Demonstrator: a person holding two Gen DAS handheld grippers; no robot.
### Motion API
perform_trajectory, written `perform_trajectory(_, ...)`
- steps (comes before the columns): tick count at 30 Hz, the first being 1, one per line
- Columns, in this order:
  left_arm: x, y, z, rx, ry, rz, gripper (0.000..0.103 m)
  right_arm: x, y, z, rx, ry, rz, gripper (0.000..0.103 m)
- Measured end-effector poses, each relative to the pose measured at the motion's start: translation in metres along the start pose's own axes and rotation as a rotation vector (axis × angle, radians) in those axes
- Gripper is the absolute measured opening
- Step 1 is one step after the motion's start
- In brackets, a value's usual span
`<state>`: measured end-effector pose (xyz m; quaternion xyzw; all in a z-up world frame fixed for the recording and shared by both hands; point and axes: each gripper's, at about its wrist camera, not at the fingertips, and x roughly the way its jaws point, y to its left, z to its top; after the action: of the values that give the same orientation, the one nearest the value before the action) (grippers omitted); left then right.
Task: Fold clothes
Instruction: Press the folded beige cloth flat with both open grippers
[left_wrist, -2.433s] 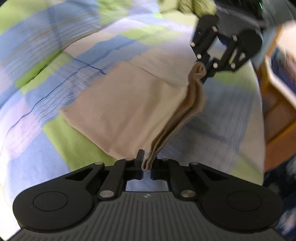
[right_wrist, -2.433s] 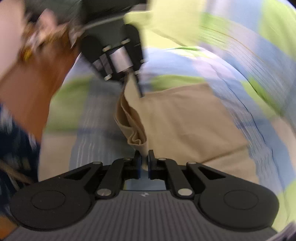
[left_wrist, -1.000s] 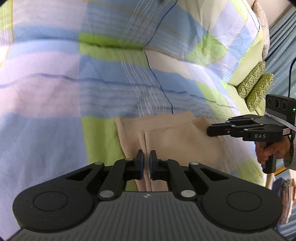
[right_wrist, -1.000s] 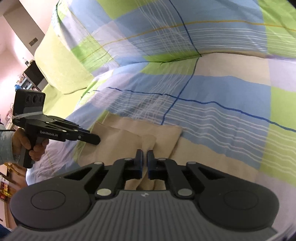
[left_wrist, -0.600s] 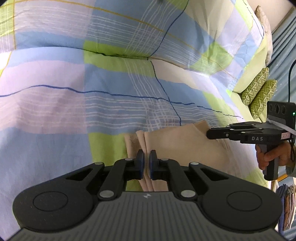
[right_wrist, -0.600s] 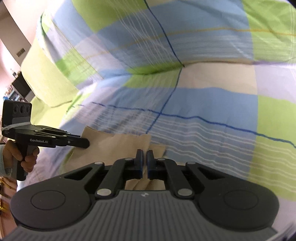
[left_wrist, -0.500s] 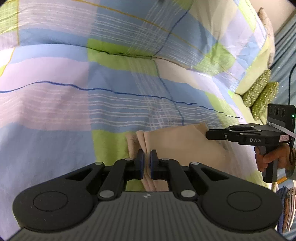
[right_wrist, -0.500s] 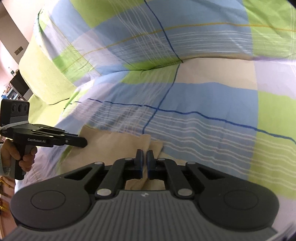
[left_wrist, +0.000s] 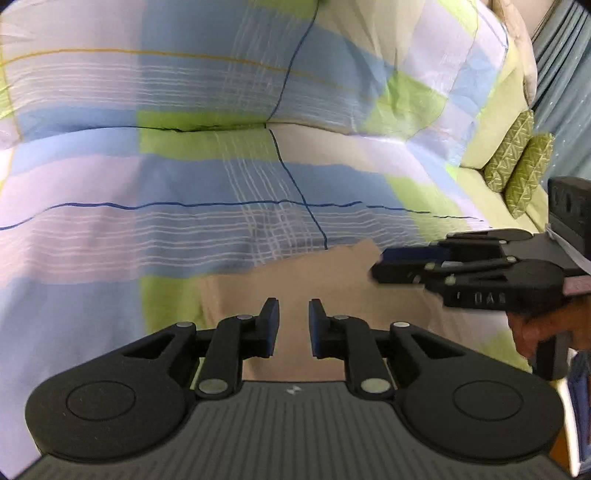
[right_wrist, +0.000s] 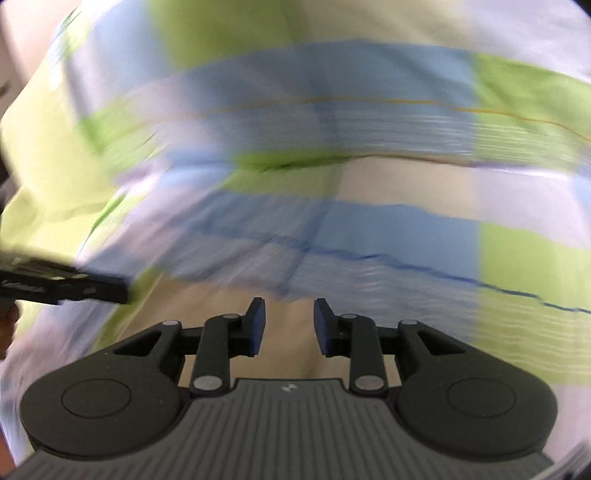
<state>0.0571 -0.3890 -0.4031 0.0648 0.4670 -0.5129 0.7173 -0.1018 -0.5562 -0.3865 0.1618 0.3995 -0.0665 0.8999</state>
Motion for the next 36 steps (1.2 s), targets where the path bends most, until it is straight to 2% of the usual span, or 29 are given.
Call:
perform_trajectory(2,0.011,0.007,-0.001,-0.010,-0.004,0.034,0.019,0.008,0.004,-0.002,-0.001,-0.004,0.016,0.025)
perform_trajectory(4,0.018,0.013,-0.002,-0.005,-0.010,0.065,0.019,0.019,0.005,-0.005,-0.035,-0.014,-0.014,0.022)
perform_trajectory(6,0.019,0.016,-0.002,-0.007,-0.013,0.079,0.018,0.034,-0.003,-0.009,-0.074,-0.006,-0.102,0.020)
perform_trajectory(8,0.017,0.018,0.002,-0.017,-0.012,0.102,0.013,0.039,-0.018,-0.009,-0.039,0.002,-0.144,0.028)
perform_trajectory(11,-0.002,0.014,0.005,-0.034,-0.048,0.150,0.012,0.033,-0.033,-0.008,0.011,0.000,-0.125,0.028)
perform_trajectory(13,-0.020,0.010,0.008,-0.053,-0.083,0.173,0.012,0.021,-0.037,-0.005,0.028,-0.012,-0.147,0.028)
perform_trajectory(16,-0.047,-0.017,-0.003,0.023,-0.097,0.153,0.016,-0.013,-0.036,-0.002,0.077,-0.074,-0.155,0.028)
perform_trajectory(20,-0.043,-0.037,-0.028,0.078,-0.057,0.123,0.017,-0.043,-0.009,-0.010,0.045,-0.115,-0.098,0.021)
perform_trajectory(21,-0.037,-0.037,-0.033,0.079,-0.037,0.132,0.017,-0.048,0.008,-0.018,0.012,-0.117,-0.063,0.021)
perform_trajectory(24,-0.018,-0.037,-0.048,0.113,-0.018,0.169,0.017,-0.038,0.031,-0.034,-0.071,-0.086,-0.033,0.020)
perform_trajectory(28,-0.003,-0.034,-0.055,0.165,-0.021,0.177,0.017,-0.005,0.040,-0.058,-0.162,-0.015,-0.108,0.016)
perform_trajectory(31,-0.006,-0.035,-0.054,0.181,-0.019,0.191,0.020,0.006,0.038,-0.064,-0.226,-0.030,-0.111,0.016)
perform_trajectory(34,-0.023,-0.044,-0.053,0.195,-0.023,0.235,0.018,0.000,0.037,-0.058,-0.217,-0.026,-0.115,0.016)
perform_trajectory(36,-0.032,-0.051,-0.048,0.202,-0.046,0.214,0.018,-0.014,0.039,-0.051,-0.197,-0.036,-0.151,0.017)
